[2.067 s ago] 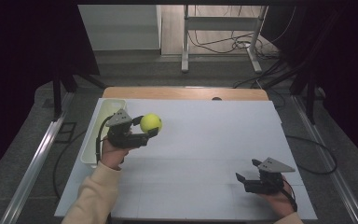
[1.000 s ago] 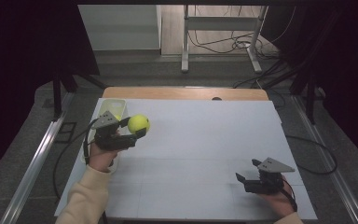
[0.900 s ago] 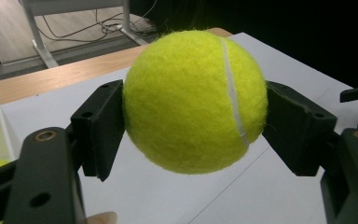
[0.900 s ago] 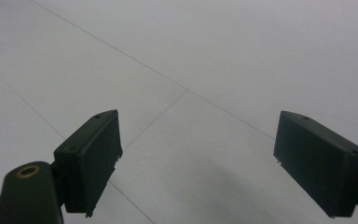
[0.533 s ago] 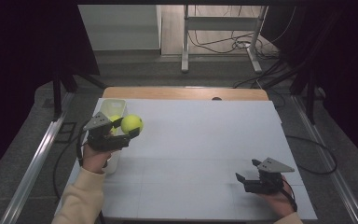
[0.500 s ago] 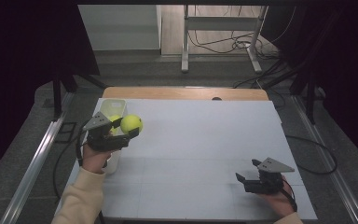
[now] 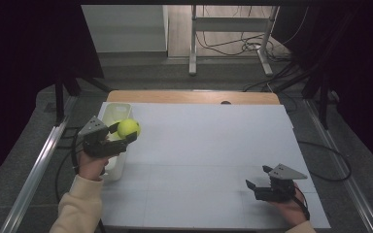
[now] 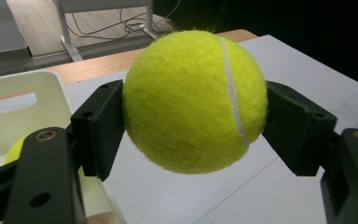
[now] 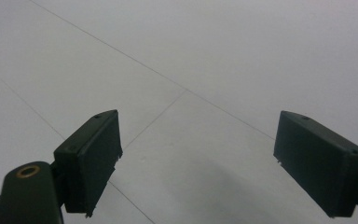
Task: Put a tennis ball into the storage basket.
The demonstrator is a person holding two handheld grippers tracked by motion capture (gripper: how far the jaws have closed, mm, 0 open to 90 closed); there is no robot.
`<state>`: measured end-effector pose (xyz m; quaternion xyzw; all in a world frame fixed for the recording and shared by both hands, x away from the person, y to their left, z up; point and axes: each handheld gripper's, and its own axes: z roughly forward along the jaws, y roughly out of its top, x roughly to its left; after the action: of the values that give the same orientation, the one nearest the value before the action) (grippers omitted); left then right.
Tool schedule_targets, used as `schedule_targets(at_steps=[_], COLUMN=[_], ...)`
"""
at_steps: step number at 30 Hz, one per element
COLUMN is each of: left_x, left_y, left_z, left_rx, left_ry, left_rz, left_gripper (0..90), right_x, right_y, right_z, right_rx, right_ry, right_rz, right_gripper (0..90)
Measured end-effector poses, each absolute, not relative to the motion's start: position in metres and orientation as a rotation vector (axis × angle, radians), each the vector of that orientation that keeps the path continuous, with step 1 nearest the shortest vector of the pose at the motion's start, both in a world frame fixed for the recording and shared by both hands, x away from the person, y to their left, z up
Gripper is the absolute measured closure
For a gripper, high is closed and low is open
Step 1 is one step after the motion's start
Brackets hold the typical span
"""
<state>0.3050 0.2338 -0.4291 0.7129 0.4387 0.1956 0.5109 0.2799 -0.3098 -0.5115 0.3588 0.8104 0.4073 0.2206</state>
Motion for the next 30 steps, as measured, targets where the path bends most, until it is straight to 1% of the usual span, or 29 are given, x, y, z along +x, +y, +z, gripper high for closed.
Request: schedule_targets(at_steps=[30], left_x=[0.307], left_y=[0.269], left_z=[-0.437], left_rx=[1.686], left_ry=[1.178], left_rz=[0.514], left_gripper=[26.2], right_x=[0.280], right_y=[-0.310], right_z=[-0.512], right_rx=[0.989], right_ry=[2.244], right_rz=[1.124], right_gripper=[15.5])
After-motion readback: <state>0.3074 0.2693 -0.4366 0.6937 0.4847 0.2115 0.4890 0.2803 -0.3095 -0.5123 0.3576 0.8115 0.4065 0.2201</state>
